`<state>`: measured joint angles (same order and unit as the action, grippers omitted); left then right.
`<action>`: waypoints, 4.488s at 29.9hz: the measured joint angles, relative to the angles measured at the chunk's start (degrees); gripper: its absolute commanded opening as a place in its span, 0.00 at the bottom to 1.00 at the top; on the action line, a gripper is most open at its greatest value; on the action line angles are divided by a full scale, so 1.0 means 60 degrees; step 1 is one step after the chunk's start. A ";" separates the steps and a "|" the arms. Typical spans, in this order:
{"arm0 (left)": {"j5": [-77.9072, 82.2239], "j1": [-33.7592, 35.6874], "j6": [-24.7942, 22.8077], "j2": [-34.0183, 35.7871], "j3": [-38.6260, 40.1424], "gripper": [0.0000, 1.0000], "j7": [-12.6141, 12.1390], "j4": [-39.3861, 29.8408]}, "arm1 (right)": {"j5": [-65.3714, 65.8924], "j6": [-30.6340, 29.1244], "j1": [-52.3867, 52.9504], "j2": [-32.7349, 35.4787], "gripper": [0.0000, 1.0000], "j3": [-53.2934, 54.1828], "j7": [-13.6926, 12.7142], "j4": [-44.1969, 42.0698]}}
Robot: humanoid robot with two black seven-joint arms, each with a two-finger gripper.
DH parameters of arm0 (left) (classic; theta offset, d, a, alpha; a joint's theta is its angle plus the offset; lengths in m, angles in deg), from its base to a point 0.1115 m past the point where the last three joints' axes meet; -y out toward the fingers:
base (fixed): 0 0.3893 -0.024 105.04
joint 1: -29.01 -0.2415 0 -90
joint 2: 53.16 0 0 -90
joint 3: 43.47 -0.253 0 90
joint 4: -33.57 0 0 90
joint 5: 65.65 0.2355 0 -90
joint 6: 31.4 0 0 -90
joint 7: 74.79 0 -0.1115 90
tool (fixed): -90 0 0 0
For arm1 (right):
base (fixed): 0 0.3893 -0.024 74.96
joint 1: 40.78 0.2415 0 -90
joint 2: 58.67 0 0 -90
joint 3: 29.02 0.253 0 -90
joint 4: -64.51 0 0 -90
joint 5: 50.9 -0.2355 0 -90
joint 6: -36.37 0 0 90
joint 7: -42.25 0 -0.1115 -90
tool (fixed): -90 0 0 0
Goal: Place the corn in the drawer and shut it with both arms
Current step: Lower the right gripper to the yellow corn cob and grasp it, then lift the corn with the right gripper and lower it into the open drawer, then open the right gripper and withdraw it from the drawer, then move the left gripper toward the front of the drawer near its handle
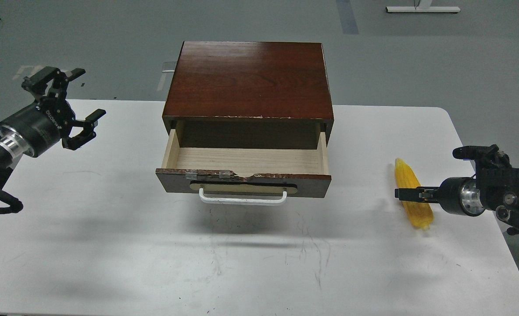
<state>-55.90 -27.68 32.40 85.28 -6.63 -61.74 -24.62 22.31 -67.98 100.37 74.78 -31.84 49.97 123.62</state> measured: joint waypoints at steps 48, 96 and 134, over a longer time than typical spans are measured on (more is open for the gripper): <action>0.0031 -0.0059 0.0119 0.0252 -0.0017 0.98 0.0007 0.0002 | 0.6183 0.3243 0.5418 -0.2696 0.28 -0.0077 0.3382 0.2621; 0.0018 -0.0204 0.0247 0.0308 -0.0014 0.98 0.0144 0.0310 | -1.1066 0.2374 0.0155 -0.1083 0.97 0.5094 -0.0267 0.0443; 0.7698 -0.0016 -0.0300 0.4891 -0.0426 0.00 0.2491 -0.6486 | -1.1484 0.2445 -0.2439 -0.0931 0.97 0.6122 -0.0305 -0.0856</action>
<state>-9.71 -27.77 30.60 114.62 -9.18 -46.79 -63.54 -46.60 -53.31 85.73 69.20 4.89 48.14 118.48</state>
